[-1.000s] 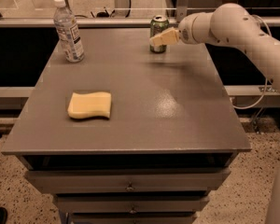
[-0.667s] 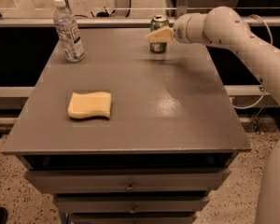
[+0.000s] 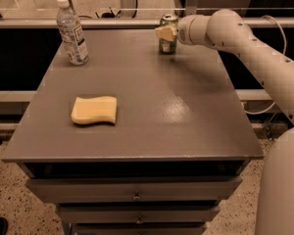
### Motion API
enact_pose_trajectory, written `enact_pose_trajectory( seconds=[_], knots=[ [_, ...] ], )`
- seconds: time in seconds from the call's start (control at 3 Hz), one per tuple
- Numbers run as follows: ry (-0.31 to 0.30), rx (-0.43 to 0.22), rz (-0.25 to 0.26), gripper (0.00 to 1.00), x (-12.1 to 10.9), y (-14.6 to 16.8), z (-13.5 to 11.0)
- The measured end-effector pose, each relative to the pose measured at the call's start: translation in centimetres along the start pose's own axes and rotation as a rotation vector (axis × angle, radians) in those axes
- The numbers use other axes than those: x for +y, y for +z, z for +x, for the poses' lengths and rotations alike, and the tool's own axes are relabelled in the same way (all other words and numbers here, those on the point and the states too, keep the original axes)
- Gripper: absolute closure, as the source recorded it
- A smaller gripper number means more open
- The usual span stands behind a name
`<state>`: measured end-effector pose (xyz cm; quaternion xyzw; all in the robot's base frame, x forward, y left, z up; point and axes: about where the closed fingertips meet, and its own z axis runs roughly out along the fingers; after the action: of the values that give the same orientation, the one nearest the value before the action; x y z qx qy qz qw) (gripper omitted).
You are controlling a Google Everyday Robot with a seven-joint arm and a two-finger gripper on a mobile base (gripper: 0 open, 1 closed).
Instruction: Move green can near sponge
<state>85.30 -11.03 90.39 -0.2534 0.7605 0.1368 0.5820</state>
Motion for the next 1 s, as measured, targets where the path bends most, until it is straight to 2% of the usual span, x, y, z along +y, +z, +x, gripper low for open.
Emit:
enact_pose_trajectory(
  seconds=[0.33, 0.67, 1.0],
  knots=[
    [0.011, -0.005, -0.025, 0.70, 0.7, -0.4, -0.1],
    [-0.025, -0.027, -0.146, 0.99, 4.8, -3.2, -2.1],
    [-0.058, -0.035, -0.266, 1.00, 8.9, -5.6, -2.3]
  ],
)
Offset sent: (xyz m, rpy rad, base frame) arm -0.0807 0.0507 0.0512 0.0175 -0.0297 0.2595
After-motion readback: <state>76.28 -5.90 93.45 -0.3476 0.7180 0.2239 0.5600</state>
